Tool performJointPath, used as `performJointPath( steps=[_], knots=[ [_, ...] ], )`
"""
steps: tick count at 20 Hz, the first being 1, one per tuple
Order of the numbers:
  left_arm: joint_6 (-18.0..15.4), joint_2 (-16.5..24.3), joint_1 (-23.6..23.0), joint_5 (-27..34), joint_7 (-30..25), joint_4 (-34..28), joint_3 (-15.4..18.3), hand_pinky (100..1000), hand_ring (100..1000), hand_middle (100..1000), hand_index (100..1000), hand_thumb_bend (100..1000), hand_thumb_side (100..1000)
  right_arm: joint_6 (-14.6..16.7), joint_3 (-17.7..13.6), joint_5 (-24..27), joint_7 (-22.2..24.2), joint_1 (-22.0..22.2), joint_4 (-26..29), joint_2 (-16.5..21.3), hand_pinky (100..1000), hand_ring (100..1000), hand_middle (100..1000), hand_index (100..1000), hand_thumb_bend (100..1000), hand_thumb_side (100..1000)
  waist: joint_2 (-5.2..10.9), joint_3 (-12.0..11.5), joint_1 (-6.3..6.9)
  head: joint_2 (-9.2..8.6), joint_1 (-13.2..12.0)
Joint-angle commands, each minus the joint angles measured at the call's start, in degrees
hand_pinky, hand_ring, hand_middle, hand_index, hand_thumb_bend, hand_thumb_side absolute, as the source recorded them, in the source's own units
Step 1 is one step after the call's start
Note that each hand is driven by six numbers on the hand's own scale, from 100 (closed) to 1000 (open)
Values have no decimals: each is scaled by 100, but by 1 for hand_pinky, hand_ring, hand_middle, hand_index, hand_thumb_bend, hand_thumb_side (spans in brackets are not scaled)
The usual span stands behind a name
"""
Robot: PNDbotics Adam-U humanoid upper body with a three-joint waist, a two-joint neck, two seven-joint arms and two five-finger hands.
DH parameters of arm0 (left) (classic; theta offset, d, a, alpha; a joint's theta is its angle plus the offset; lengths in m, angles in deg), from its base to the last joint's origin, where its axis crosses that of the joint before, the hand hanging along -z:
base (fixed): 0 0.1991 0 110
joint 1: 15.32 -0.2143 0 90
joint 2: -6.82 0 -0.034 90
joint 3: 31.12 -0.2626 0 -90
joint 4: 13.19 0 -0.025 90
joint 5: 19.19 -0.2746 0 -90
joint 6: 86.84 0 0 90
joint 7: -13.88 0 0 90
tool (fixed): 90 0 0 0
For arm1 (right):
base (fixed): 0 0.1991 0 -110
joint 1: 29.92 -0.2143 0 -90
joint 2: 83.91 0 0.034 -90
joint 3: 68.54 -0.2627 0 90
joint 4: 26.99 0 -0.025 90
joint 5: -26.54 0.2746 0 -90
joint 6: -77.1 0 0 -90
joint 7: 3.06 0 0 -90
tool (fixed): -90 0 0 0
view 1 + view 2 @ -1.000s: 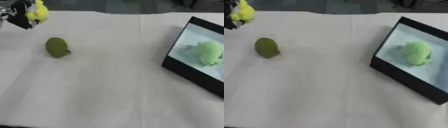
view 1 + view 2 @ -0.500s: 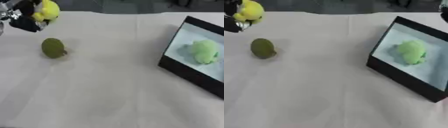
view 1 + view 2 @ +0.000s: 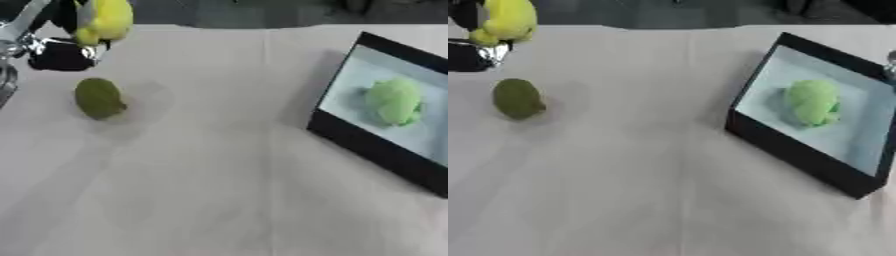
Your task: Pick up the objects with one hand, pass them to the other hand, and then place them into the box on the other side of the table.
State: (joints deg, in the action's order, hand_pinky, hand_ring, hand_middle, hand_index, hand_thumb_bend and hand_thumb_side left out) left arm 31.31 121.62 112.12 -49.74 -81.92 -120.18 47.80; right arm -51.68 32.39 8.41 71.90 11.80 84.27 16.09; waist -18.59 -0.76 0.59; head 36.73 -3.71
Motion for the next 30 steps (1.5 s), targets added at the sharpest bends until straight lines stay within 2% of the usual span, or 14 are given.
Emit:
performJointPath(
  steps=[1, 6, 12, 18, 28, 30],
  knots=[
    [-77, -79, -30, -244, 225, -194, -9, 614, 456, 306, 435, 100, 116, -296, 161, -163, 132, -213, 115, -84, 774, 813, 775, 710, 249, 222, 268, 8, -55, 43, 50],
    [-273, -438, -98, -1037, 301, -334, -67, 600, 450, 289, 435, 100, 100, -713, 403, -245, 108, -424, 138, -387, 772, 821, 783, 716, 247, 235, 293, -4, -42, 90, 84],
    [-441, -988, -156, -2033, 574, -332, -62, 589, 448, 263, 434, 100, 100, -938, 685, -314, 185, -667, 63, -723, 773, 825, 787, 718, 249, 245, 310, -30, -39, 78, 159],
    [-619, -1426, -226, -2731, 897, -265, -77, 586, 449, 255, 434, 100, 100, -1022, 889, -350, 238, -834, -133, -965, 774, 828, 789, 718, 247, 262, 312, -97, -55, 91, 239],
    [-896, -1802, -191, -3556, 1187, -338, -221, 582, 457, 244, 435, 100, 100, -1048, 1229, -256, 354, -1008, -517, -1327, 777, 841, 805, 725, 257, 296, 316, -268, -90, 40, 400],
    [-951, -1847, -193, -3796, 1232, -292, -239, 582, 460, 245, 435, 124, 100, -1060, 1271, -205, 383, -1006, -521, -1347, 778, 843, 807, 726, 258, 302, 315, -272, -102, 16, 389]
  ],
)
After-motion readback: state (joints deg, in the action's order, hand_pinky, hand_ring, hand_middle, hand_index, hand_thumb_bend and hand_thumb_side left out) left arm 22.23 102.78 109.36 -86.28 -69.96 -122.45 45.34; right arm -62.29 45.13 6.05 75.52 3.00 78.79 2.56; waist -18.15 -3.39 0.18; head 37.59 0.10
